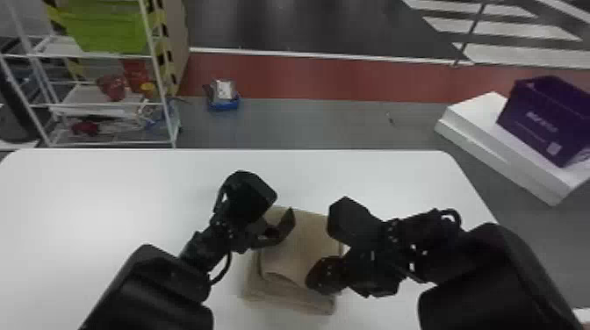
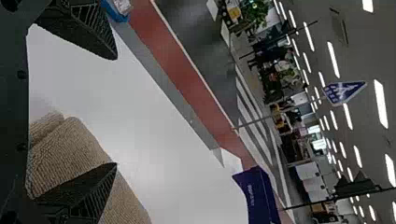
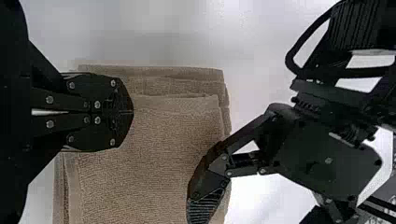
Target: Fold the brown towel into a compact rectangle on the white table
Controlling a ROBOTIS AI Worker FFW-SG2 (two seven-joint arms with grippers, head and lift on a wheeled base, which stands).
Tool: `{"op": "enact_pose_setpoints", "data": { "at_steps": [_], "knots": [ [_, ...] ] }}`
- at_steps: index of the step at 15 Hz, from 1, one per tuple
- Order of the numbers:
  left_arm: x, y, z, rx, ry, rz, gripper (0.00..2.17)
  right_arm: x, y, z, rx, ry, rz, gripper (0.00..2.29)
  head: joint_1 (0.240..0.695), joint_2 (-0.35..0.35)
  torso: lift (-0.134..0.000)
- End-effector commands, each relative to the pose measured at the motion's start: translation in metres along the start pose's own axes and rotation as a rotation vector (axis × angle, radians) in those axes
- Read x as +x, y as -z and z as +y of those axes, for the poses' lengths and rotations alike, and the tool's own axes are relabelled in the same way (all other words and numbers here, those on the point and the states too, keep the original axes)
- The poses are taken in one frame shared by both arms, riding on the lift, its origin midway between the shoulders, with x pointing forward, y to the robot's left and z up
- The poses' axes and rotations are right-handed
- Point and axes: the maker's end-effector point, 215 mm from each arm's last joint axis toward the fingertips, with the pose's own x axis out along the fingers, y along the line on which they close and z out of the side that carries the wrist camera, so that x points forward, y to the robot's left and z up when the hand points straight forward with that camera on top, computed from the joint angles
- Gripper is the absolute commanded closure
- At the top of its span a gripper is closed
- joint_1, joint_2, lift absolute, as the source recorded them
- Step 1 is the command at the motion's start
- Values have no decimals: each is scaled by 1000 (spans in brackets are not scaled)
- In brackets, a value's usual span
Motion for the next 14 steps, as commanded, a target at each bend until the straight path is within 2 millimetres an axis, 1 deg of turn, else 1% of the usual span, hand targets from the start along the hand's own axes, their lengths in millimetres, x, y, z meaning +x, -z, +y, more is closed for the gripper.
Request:
{"op": "enact_pose_setpoints", "data": {
  "at_steps": [1, 3, 4, 6, 7, 9, 10, 11, 12, 13, 14],
  "knots": [
    [12, 19, 8, 12, -13, 39, 73, -4, 2, 0, 11, 2, -8, 1706, 695, -121, -124],
    [18, 32, 13, 16, -21, 67, 73, -15, -4, -6, 57, -1, -64, 1706, 695, -115, -124],
    [17, 34, 14, 15, -23, 69, 76, -24, -9, -14, 93, 12, -98, 1706, 695, -110, -124],
    [17, 34, 14, 13, -23, 70, 76, -44, -22, -41, 135, 66, -169, 1706, 695, -105, -124],
    [16, 36, 15, 10, -25, 73, 76, -45, -16, -51, 150, 79, -168, 1706, 695, -105, -124],
    [12, 42, 11, 4, -21, 81, 76, -34, 3, -63, 175, 81, -128, 1706, 695, -113, -124],
    [10, 45, 11, -1, -23, 86, 76, -26, 8, -66, 182, 69, -118, 1706, 695, -117, -124],
    [6, 53, 14, -8, -30, 96, 76, -16, 11, -68, 179, 59, -102, 1706, 695, -121, -124],
    [3, 54, 18, -15, -37, 99, 76, -7, 11, -69, 162, 53, -87, 1706, 695, -122, -124],
    [-3, 60, 24, -28, -51, 108, 76, 2, 13, -71, 149, 47, -67, 1706, 695, -120, -124],
    [-9, 61, 32, -39, -64, 110, 76, 10, 11, -75, 144, 38, -59, 1706, 695, -115, -124]
  ]
}}
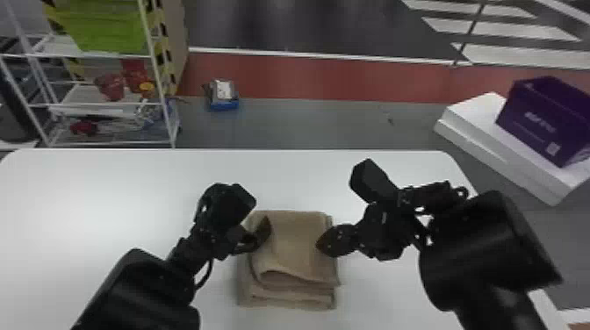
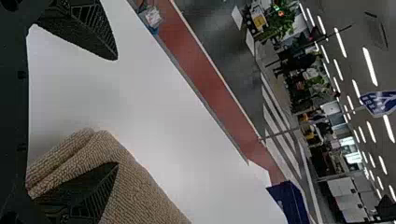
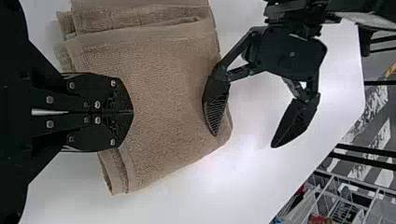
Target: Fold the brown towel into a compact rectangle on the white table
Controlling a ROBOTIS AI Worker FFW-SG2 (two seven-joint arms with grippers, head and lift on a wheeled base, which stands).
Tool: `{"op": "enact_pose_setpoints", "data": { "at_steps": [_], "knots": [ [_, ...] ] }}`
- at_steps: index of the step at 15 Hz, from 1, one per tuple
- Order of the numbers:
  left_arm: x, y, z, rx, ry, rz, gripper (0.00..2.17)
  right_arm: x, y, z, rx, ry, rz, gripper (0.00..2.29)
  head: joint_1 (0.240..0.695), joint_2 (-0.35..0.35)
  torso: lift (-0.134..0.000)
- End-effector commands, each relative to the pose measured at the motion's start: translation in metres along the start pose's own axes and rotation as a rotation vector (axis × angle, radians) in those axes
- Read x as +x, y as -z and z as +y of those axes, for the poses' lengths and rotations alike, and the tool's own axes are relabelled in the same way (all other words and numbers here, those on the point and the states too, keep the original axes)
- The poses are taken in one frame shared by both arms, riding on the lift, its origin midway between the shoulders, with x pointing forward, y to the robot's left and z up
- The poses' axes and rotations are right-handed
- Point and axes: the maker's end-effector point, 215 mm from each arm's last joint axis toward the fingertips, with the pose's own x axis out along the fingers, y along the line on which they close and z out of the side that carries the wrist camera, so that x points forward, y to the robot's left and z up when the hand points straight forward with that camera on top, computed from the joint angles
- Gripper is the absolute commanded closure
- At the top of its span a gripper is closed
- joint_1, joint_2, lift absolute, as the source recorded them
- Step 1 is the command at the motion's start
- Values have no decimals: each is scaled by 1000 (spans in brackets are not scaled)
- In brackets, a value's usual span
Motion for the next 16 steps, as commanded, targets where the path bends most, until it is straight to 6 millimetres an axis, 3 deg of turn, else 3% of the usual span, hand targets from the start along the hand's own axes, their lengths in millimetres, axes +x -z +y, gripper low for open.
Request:
{"op": "enact_pose_setpoints", "data": {
  "at_steps": [1, 5, 8, 12, 16],
  "knots": [
    [-12, 8, 14, -30, -26, 14, 76, 17, -2, -6, -10, -20, 23, 1706, 695, -95, -124],
    [-25, 18, 15, -52, -33, 23, 76, 30, 0, -22, -26, -21, 68, 1706, 695, -58, -124],
    [-28, 20, 14, -54, -32, 23, 76, 28, 1, -27, -18, -20, 55, 1706, 695, -50, -124],
    [-27, 16, 13, -53, -22, 16, 80, 13, -33, -38, 23, -1, -49, 1706, 695, -50, -124],
    [-24, 12, 15, -48, -18, 10, 80, 24, -32, -49, 50, -18, -37, 1706, 695, -44, -124]
  ]
}}
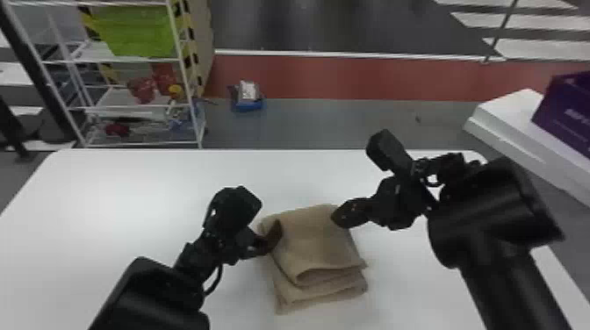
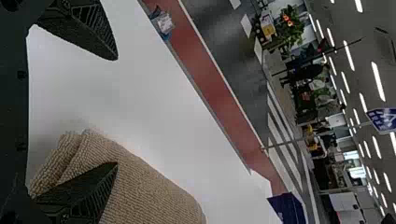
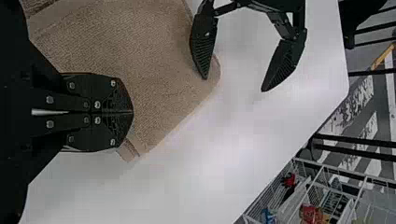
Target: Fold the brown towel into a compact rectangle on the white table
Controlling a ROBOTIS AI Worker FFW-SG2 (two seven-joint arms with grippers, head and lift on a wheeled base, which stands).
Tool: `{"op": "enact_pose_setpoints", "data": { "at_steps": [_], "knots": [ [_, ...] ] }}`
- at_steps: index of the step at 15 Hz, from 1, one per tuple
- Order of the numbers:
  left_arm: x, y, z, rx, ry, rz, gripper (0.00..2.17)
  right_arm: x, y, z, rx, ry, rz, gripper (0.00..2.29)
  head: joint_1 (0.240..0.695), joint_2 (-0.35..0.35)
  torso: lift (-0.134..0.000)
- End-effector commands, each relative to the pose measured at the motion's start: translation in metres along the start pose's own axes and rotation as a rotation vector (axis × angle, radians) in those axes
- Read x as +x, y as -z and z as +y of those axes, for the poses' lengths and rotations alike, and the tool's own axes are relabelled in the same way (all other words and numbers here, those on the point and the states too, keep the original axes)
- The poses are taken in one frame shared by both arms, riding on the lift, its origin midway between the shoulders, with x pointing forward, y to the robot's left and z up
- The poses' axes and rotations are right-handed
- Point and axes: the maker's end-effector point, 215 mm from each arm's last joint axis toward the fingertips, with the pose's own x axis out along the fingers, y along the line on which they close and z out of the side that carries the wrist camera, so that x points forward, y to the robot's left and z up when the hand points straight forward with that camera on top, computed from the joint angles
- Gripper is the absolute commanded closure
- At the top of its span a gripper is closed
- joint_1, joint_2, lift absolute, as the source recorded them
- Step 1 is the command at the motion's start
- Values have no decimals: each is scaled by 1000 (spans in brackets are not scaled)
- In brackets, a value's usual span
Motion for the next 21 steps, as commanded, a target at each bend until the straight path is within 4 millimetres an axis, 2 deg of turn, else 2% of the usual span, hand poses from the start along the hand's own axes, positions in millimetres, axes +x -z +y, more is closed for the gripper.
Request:
{"op": "enact_pose_setpoints", "data": {
  "at_steps": [1, 3, 5, 8, 13, 15, 16, 17, 18, 19, 20, 21],
  "knots": [
    [1, -2, -1, 0, 3, -5, 80, 15, 9, 0, 6, -25, 45, 1706, 695, -44, -124],
    [1, -3, -2, -1, 5, -7, 80, 27, 21, 2, -4, -35, 99, 1706, 695, -43, -124],
    [1, -3, -3, 0, 9, -8, 80, 29, 22, 2, -4, -37, 108, 1706, 695, -43, -124],
    [1, -7, -1, 2, 8, -18, 80, 30, 38, 13, 4, -38, 129, 1706, 695, -44, -124],
    [4, -8, -1, 5, 10, -18, 80, 16, 44, 29, -4, -21, 99, 1706, 695, -52, -124],
    [0, -7, -2, -10, 10, -28, 80, -1, 43, 16, 35, 9, 51, 1693, 695, -58, -124],
    [-7, -6, 7, -22, -8, -31, 80, -12, 36, 14, 90, 12, 1, 1575, 695, -63, -124],
    [-20, -20, 25, -68, -32, -73, 73, -32, 16, 13, 181, 17, -95, 994, 695, -67, -124],
    [-31, -27, 44, -131, -45, -103, 70, -54, -8, 23, 320, -20, -220, 120, 695, -68, -124],
    [-41, -24, 67, -215, -65, -97, 66, -70, -22, 26, 422, -6, -281, -2, 695, -65, -124],
    [-53, -19, 85, -282, -79, -92, 66, -77, -23, 17, 458, 79, -307, -2, 695, -38, -124],
    [-73, -14, 106, -362, -106, -113, 66, -81, -16, 9, 489, 189, -322, -2, 695, -25, -124]
  ]
}}
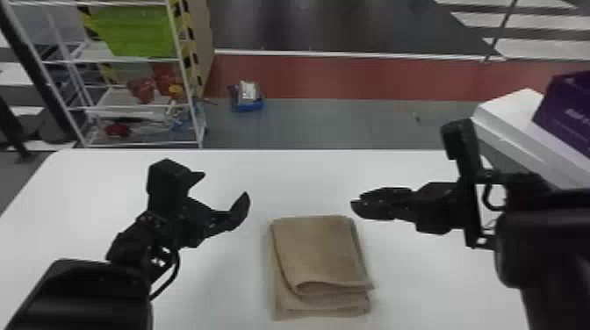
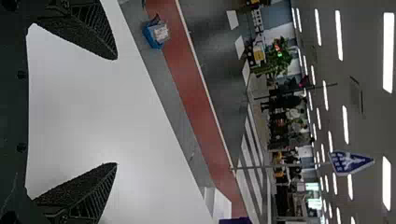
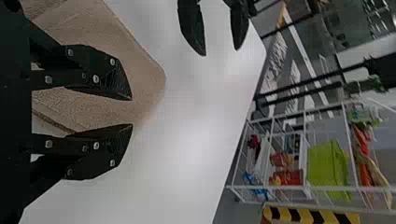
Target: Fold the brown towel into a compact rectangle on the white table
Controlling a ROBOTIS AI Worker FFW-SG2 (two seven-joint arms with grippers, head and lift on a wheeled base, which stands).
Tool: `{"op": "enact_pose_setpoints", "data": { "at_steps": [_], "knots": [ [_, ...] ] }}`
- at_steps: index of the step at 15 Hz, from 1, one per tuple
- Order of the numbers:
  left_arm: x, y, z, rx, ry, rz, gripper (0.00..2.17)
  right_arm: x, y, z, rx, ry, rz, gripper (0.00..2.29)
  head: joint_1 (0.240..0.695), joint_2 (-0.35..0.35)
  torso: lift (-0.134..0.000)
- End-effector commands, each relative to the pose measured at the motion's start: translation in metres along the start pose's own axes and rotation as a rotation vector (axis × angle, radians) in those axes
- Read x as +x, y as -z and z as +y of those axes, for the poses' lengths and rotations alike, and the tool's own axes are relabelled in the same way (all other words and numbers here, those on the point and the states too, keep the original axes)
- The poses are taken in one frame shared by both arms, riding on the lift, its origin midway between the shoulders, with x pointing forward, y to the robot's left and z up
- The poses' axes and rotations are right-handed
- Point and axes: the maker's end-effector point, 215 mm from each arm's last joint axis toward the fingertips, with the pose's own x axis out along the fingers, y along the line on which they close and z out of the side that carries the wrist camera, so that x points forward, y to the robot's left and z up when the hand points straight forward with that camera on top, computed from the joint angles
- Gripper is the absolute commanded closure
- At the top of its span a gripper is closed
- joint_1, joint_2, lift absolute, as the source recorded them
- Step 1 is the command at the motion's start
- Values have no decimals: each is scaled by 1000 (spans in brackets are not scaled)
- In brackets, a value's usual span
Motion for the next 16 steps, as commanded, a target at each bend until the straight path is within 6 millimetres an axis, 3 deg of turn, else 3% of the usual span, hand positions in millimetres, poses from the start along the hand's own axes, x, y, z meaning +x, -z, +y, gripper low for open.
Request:
{"op": "enact_pose_setpoints", "data": {
  "at_steps": [1, 4, 6, 8, 9, 10, 13, 15, 16],
  "knots": [
    [-42, -2, 50, -204, -59, -47, 63, -14, 8, -10, 50, 174, -70, 29, 695, -11, -124],
    [-93, 29, 79, -360, -105, -69, 49, -25, 26, -34, 15, 299, -168, 56, 695, 20, -124],
    [-123, 29, 95, -346, -161, -146, 33, -41, 16, -36, -103, 342, -308, 60, 695, 56, -124],
    [-149, 30, 109, -338, -228, -252, 22, -73, -4, -38, -259, 417, -472, 60, 695, 74, -124],
    [-157, 42, 113, -347, -249, -263, 19, -84, -1, -44, -288, 466, -498, 60, 695, 79, -124],
    [-162, 59, 118, -353, -285, -251, 19, -85, 17, -52, -264, 485, -484, 56, 695, 84, -124],
    [-190, 64, 128, -298, -340, -317, 22, -102, 45, -58, -272, 540, -514, 56, 695, 90, -124],
    [-196, 75, 124, -302, -317, -291, 29, -110, 48, -53, -259, 537, -559, 53, 695, 90, -124],
    [-196, 78, 122, -294, -312, -273, 29, -105, 47, -49, -253, 523, -564, 56, 695, 90, -124]
  ]
}}
